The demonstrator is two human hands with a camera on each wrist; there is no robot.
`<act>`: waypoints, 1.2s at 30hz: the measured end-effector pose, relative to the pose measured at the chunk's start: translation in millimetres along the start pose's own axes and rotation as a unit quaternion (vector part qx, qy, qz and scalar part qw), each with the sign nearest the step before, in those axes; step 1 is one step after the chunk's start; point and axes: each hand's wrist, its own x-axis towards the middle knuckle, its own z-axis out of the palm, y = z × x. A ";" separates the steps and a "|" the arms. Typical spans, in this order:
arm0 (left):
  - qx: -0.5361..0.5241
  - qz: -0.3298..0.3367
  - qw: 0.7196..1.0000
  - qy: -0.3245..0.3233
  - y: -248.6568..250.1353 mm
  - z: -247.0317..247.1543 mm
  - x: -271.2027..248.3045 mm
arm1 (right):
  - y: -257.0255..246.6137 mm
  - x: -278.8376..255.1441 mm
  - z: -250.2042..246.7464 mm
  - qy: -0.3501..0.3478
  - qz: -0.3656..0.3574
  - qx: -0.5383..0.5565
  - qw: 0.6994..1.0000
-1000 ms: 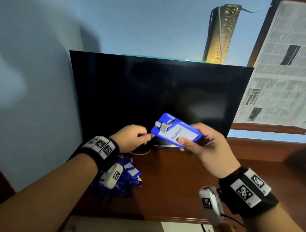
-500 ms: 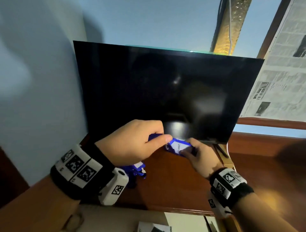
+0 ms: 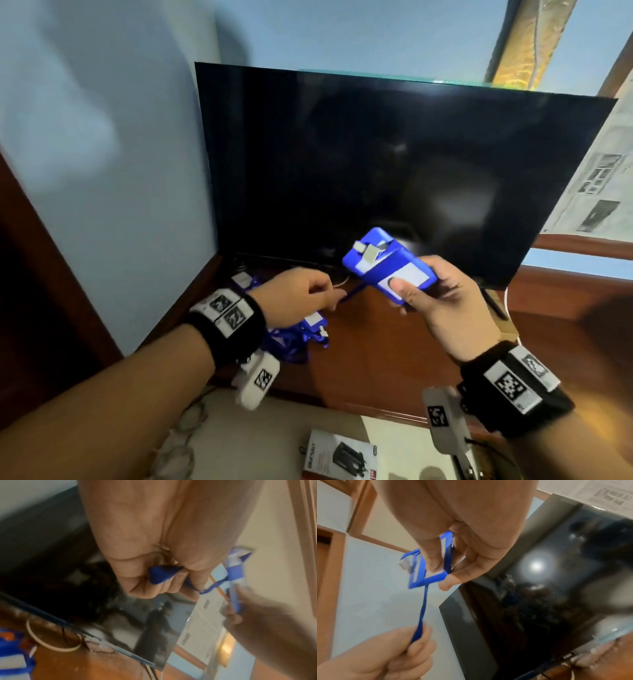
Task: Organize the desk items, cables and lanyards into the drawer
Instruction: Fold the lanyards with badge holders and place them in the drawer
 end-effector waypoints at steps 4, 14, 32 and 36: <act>-0.054 0.019 0.998 0.022 17.6 25.0 -38.6 | 29.5 1.5 10.0 0.105 0.079 -0.028 0.991; 0.286 0.030 0.957 0.036 23.1 -9.3 -50.7 | 64.8 -42.3 85.2 -0.160 0.125 -0.197 0.959; -0.608 -0.195 0.769 0.028 -99.3 74.8 -94.6 | 103.3 -86.9 120.9 -0.129 0.268 0.126 0.946; -0.624 -0.187 0.757 0.040 -106.7 78.5 -100.9 | 108.9 -100.9 140.1 -0.076 0.311 0.149 0.935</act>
